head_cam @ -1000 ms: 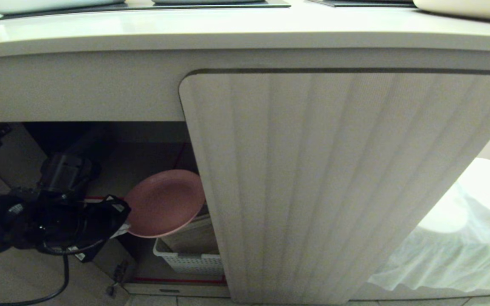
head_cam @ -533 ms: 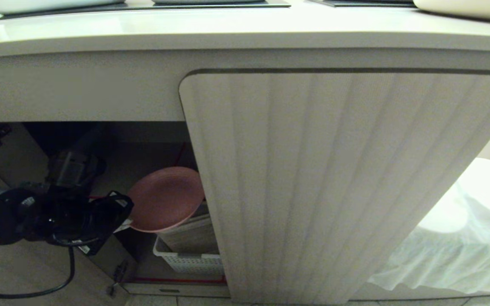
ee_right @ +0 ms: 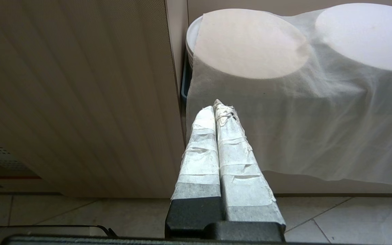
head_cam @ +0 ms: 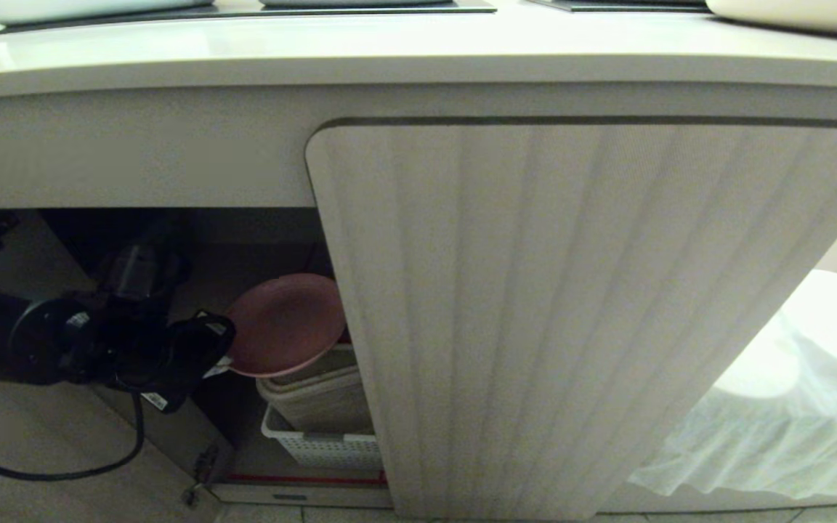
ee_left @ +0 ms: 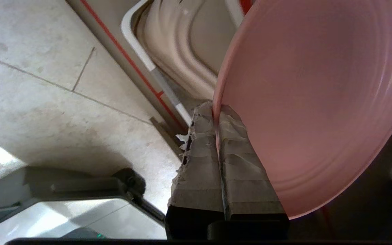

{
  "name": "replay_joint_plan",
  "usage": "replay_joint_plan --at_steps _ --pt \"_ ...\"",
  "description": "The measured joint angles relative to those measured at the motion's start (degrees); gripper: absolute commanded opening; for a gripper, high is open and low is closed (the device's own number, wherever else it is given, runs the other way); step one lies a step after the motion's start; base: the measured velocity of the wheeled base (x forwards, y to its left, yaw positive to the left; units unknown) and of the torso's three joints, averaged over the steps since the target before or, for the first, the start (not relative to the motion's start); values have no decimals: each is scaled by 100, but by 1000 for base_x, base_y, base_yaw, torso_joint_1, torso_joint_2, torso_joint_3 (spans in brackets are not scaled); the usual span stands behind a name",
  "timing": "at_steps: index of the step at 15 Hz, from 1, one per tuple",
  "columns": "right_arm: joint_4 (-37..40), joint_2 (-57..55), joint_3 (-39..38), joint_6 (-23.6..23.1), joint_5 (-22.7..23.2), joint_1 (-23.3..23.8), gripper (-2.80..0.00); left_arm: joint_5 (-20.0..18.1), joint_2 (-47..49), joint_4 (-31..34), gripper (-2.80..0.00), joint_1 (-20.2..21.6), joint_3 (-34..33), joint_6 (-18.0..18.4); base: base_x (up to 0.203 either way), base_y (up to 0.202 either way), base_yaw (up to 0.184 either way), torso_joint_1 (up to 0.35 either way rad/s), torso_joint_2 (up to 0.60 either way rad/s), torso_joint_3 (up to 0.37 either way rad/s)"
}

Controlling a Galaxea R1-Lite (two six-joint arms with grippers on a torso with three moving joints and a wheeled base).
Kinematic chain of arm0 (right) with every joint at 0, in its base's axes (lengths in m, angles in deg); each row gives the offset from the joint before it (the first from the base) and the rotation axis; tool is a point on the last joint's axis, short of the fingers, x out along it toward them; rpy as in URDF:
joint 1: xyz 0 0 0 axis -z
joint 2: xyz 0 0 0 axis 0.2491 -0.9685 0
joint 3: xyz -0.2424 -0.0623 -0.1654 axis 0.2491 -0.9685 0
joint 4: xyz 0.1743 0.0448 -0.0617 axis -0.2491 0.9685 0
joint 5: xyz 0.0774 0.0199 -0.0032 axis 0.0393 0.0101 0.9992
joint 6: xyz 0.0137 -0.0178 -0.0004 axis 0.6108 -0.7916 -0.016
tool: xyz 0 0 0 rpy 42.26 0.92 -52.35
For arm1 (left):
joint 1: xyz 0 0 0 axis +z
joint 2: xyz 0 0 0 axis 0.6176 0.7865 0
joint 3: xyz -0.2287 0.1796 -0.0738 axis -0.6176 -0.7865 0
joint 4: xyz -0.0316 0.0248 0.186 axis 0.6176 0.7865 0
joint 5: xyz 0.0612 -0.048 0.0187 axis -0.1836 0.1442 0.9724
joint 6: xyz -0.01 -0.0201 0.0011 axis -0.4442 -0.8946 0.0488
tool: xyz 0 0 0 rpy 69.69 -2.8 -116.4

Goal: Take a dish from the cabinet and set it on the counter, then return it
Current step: Put it back into the cabinet

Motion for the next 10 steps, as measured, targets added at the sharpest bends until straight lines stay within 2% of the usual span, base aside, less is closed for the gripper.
replay_joint_plan --at_steps 10 --pt "0 0 0 -2 0 0 -280 0 406 0 -280 39 400 17 0 0 0 0 0 0"
